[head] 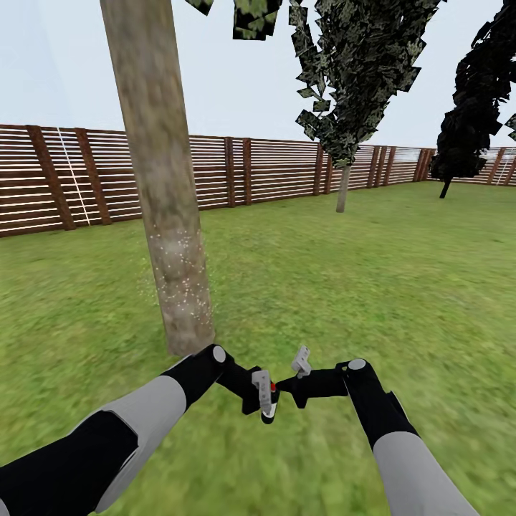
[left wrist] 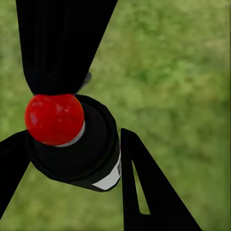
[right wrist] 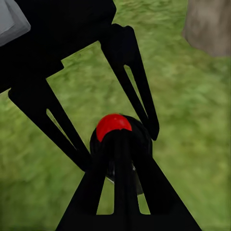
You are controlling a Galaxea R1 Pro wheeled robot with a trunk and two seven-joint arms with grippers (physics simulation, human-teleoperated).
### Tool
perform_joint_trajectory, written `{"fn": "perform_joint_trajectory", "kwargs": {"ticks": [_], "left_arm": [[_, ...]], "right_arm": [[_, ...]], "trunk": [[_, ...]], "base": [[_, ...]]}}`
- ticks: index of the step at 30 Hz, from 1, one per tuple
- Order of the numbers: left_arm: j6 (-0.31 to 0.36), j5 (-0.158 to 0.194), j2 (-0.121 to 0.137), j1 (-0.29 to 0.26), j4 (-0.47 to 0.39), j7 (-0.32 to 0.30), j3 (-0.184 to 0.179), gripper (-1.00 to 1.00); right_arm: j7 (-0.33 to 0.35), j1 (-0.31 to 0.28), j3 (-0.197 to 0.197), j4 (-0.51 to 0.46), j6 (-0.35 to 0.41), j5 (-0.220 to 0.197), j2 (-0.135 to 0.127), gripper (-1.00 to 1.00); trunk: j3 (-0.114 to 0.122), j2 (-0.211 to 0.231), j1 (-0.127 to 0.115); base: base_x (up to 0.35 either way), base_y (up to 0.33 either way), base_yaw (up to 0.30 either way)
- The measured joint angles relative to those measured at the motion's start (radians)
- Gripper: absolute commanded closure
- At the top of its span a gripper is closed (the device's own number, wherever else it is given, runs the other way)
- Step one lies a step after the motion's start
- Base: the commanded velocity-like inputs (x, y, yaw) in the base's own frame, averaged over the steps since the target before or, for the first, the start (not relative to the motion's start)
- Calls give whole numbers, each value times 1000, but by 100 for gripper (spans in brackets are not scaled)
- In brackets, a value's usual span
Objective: In the garden, pick up the pesticide atomizer on the floor and spray pesticide onto both trees until each tree trunk is fully covered.
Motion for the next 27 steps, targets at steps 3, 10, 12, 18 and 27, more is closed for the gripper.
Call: {"fn": "perform_joint_trajectory", "kwargs": {"ticks": [3, 10, 12, 18, 27], "left_arm": [[0, 2, 0, 0, 1, 0, 0, 100], [29, 2, 0, -1, 11, 0, 6, 100], [75, -6, 0, -1, 12, 0, 7, 100], [100, -62, 126, -2, 12, 0, 5, 100], [68, -45, 272, 0, 148, 72, 5, 100]], "right_arm": [[0, 0, 0, 0, 0, 0, 0, 100], [0, 0, 0, 1, 0, -1, -1, 100], [1, 0, 0, 1, -1, -1, -1, 100], [0, 0, 0, 3, -1, 0, -2, 100], [-2, 1, -8, 13, -8, 2, -19, -100]], "trunk": [[0, 0, 0], [0, 0, 0], [0, 0, 0], [0, 0, 0], [0, 0, 0]], "base": [[0, 0, 0], [0, 0, 0], [0, 0, 0], [0, 0, 0], [0, 0, 0]]}}
